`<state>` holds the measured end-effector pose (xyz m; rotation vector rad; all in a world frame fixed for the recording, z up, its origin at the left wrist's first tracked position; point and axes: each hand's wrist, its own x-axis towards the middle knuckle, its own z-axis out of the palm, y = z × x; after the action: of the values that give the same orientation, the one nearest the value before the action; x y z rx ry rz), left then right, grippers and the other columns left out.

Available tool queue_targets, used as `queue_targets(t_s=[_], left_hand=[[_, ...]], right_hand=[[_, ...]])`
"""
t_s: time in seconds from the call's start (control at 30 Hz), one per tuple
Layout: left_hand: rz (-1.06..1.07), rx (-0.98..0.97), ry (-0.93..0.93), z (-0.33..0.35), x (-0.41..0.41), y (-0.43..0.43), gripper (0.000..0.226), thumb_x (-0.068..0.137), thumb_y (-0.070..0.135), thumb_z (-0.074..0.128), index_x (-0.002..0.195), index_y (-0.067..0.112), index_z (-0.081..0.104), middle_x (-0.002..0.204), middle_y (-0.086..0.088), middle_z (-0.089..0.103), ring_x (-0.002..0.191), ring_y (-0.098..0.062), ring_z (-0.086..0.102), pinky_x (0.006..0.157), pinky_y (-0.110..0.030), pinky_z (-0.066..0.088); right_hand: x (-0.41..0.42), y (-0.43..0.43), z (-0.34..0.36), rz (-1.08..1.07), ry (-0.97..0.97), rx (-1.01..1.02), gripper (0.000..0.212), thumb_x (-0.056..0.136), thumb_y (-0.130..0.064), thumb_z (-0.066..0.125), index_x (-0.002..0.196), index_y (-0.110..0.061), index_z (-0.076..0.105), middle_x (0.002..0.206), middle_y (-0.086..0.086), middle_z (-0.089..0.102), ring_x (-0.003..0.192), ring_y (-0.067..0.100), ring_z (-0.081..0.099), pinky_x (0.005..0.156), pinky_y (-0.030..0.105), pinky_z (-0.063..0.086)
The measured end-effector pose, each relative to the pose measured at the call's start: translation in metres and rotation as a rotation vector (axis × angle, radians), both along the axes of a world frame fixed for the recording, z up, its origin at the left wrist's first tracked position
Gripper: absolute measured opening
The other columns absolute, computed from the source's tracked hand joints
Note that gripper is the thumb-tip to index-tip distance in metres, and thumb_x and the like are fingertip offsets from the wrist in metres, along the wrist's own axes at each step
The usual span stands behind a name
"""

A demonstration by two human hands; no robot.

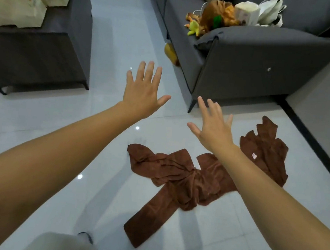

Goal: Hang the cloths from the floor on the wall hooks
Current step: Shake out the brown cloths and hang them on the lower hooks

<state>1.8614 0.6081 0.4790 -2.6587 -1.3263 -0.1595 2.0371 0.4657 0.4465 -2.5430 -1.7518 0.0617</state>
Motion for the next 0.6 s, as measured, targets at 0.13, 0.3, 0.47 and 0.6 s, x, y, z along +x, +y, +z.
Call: queue_targets(t_s=[0.13, 0.3, 0.47, 0.6], left_hand=[[-0.029, 0.004, -0.015, -0.107, 0.010, 0.016, 0.083, 0.092, 0.069, 0.023, 0.154, 0.017, 0.004, 0.162, -0.011, 0.002, 0.148, -0.035, 0.002, 0.116, -0.057, 0.013], [-0.069, 0.011, -0.005, -0.227, 0.015, 0.027, 0.082, 0.093, 0.067, 0.023, 0.154, 0.016, 0.003, 0.161, -0.012, 0.002, 0.148, -0.034, 0.002, 0.115, -0.056, 0.016], [-0.124, -0.004, -0.007, -0.323, 0.027, 0.025, 0.081, 0.094, 0.065, 0.024, 0.154, 0.014, 0.004, 0.161, -0.013, 0.004, 0.147, -0.035, 0.003, 0.114, -0.057, 0.018], [-0.172, -0.077, 0.033, -0.378, 0.039, 0.010, 0.081, 0.095, 0.065, 0.023, 0.154, 0.013, 0.002, 0.161, -0.013, 0.002, 0.148, -0.035, 0.002, 0.114, -0.057, 0.016]], right_hand=[[0.008, 0.014, -0.106, -0.044, -0.008, 0.013, 0.078, 0.095, -0.062, 0.036, 0.154, -0.034, -0.009, 0.164, 0.002, 0.001, 0.150, 0.024, 0.000, 0.115, 0.063, 0.009], [0.012, 0.024, -0.223, -0.075, -0.014, 0.031, 0.079, 0.095, -0.063, 0.035, 0.153, -0.036, -0.012, 0.164, 0.001, 0.001, 0.150, 0.024, -0.001, 0.115, 0.062, 0.006], [0.012, 0.015, -0.310, -0.108, 0.004, 0.009, 0.077, 0.096, -0.062, 0.033, 0.152, -0.036, -0.012, 0.164, 0.001, 0.000, 0.150, 0.024, -0.001, 0.115, 0.062, 0.004], [0.013, 0.002, -0.352, -0.152, 0.039, -0.023, 0.076, 0.096, -0.062, 0.033, 0.153, -0.037, -0.011, 0.164, 0.000, 0.000, 0.150, 0.023, 0.000, 0.115, 0.062, 0.004]])
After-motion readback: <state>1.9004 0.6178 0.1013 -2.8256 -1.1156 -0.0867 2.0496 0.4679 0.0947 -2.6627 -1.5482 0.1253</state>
